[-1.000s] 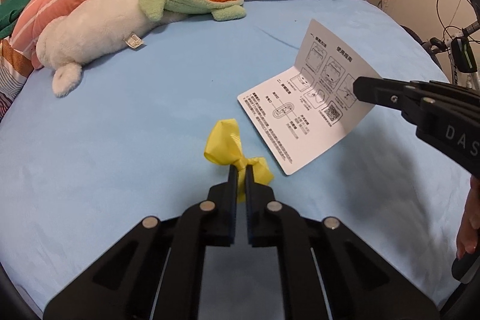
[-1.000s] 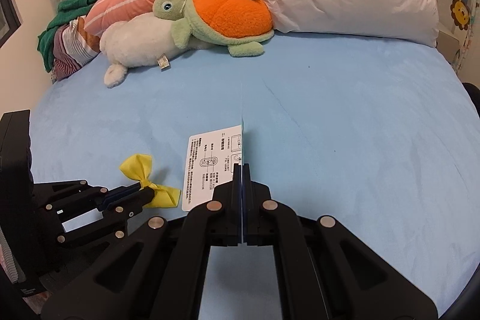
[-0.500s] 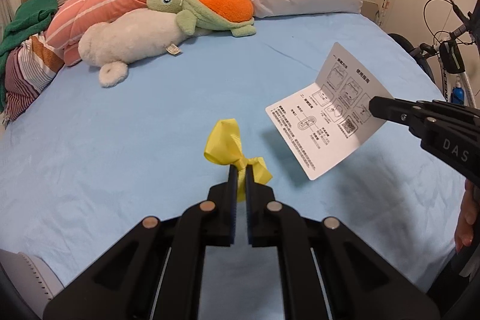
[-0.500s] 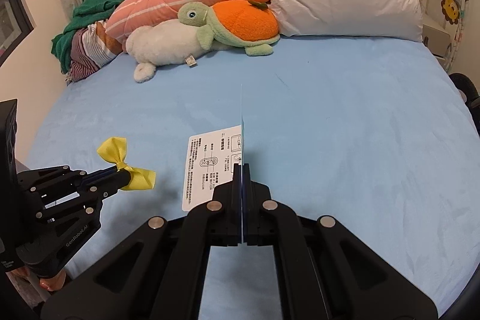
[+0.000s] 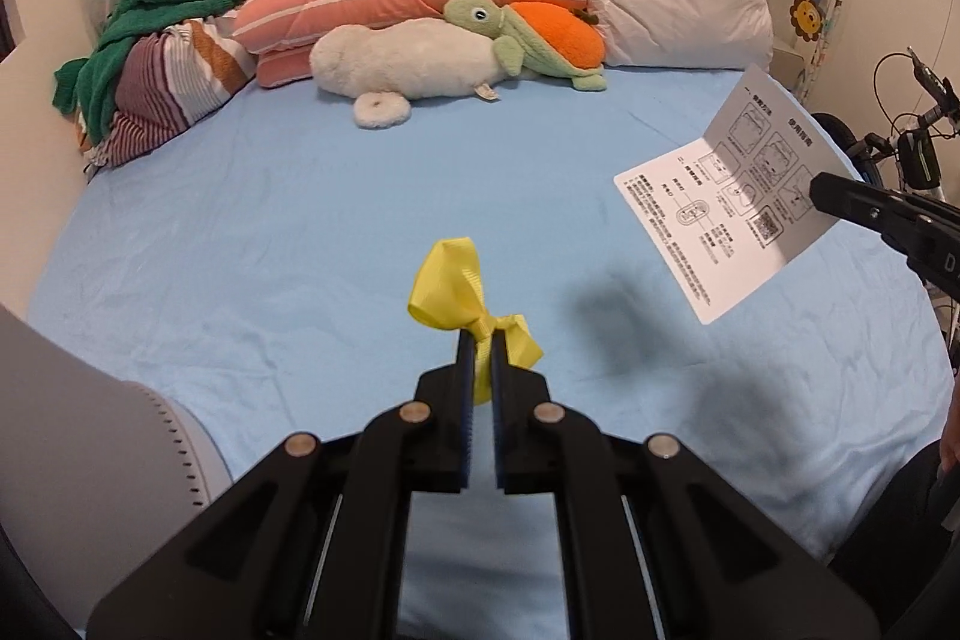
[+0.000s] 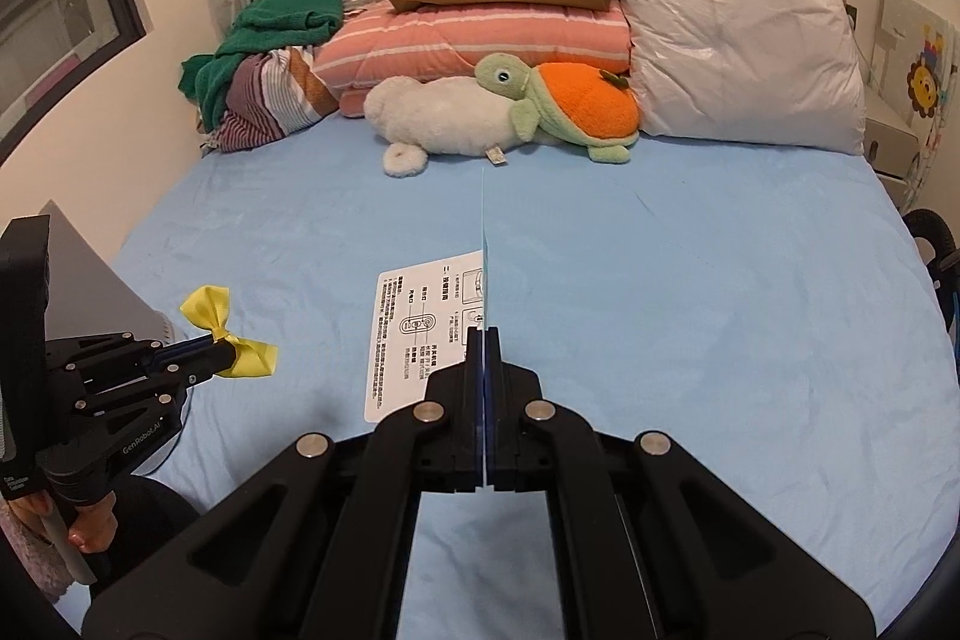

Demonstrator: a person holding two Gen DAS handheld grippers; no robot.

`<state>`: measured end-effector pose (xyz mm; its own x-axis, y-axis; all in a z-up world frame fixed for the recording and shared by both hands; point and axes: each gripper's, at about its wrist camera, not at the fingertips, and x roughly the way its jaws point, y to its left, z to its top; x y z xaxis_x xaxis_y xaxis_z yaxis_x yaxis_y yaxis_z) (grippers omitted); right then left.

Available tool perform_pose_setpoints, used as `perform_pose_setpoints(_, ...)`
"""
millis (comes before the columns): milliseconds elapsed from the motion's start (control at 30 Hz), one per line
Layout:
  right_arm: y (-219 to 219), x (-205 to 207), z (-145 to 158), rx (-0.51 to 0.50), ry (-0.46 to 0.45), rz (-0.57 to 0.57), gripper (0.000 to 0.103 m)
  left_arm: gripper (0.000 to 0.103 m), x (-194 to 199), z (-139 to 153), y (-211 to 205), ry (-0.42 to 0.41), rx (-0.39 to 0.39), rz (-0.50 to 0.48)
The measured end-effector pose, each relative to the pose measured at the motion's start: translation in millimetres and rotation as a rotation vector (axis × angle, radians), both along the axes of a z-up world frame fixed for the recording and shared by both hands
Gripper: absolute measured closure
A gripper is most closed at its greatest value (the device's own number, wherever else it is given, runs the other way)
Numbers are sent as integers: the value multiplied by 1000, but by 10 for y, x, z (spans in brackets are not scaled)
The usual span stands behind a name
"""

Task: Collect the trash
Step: 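Carry yellow bow and leaflet to the grey bin and open both tools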

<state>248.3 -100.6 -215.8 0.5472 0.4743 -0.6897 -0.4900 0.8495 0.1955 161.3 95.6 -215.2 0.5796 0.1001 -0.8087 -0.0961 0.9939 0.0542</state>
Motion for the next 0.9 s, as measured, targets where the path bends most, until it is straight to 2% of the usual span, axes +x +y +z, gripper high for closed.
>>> perform_pose_setpoints(200, 278, -403, 294, 22, -35, 85, 103, 97, -535, 309, 310, -40, 8, 69)
perform_pose_setpoints(533, 979, -1002, 819, 73, -104, 291, 103, 97, -1421, 1068, 788, -163, 63, 180)
perform_pose_setpoints(900, 1824, -1507, 1434, 110, -195, 519, 103, 97, -2105, 1508, 1411, -198, 158, 347)
